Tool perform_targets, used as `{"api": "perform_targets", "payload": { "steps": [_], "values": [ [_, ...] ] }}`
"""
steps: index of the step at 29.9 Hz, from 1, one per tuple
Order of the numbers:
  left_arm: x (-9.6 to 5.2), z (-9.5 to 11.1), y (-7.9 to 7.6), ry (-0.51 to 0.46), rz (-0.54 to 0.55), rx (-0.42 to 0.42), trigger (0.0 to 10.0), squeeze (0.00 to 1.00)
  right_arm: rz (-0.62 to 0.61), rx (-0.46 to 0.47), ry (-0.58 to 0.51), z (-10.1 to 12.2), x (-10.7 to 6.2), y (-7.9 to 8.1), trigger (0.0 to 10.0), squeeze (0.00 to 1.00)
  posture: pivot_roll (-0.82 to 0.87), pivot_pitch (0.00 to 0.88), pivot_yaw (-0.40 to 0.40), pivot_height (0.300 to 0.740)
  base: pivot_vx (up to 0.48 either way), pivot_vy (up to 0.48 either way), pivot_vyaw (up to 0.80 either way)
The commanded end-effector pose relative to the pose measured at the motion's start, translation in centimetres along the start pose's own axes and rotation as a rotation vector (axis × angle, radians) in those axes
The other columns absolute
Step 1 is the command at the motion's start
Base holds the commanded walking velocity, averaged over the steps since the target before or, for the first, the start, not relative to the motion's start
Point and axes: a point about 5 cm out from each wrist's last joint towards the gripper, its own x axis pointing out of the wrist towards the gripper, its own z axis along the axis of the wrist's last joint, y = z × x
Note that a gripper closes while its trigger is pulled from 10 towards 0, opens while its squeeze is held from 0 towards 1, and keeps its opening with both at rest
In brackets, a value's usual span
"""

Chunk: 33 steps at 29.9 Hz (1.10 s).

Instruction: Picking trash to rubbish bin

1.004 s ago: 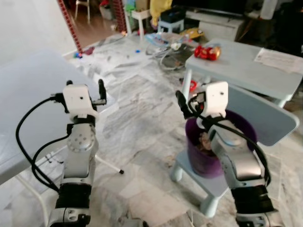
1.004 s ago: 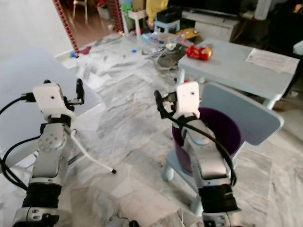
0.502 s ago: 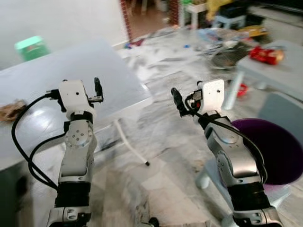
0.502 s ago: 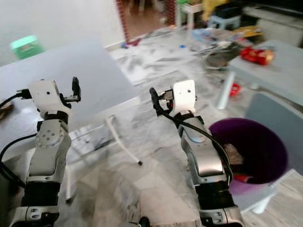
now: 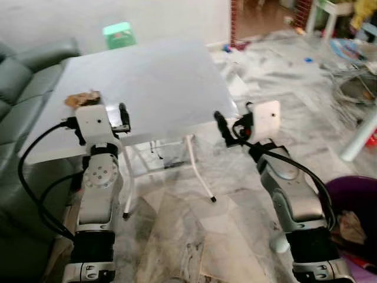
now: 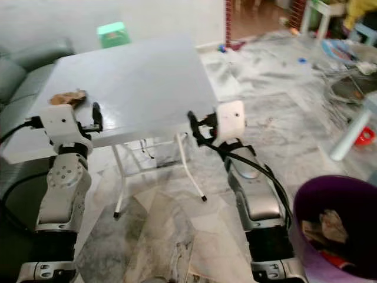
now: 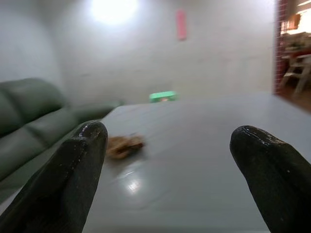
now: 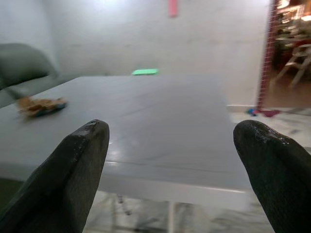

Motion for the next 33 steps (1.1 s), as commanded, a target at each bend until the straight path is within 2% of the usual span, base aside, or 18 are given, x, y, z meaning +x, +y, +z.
{"api": "perform_targets", "payload": {
  "steps": [1,4,11,33],
  "values": [
    [0.00,-0.34,1.18,0.022,0.031,-0.002,10.0,0.00,0.044,0.018,-0.023,0.51,0.40,1.24,10.0,0.00,-0.03,0.045,0.099,0.740,0.000,0.000,0.69],
    [-0.06,-0.37,1.19,0.027,0.028,-0.001,10.0,0.00,0.044,0.036,-0.037,0.69,0.35,1.27,10.0,0.00,-0.03,0.046,0.097,0.740,0.000,0.000,0.00],
    [0.04,-0.46,1.15,0.038,0.019,-0.009,10.0,0.00,0.057,0.037,-0.039,0.73,0.26,1.63,10.0,0.00,-0.03,0.050,0.092,0.740,0.000,0.381,0.00],
    [0.15,-0.99,0.71,0.079,0.013,-0.011,10.0,0.00,0.033,0.008,-0.051,0.93,0.11,1.24,10.0,0.00,-0.04,0.053,0.091,0.740,0.000,0.480,0.00]
  ]
}}
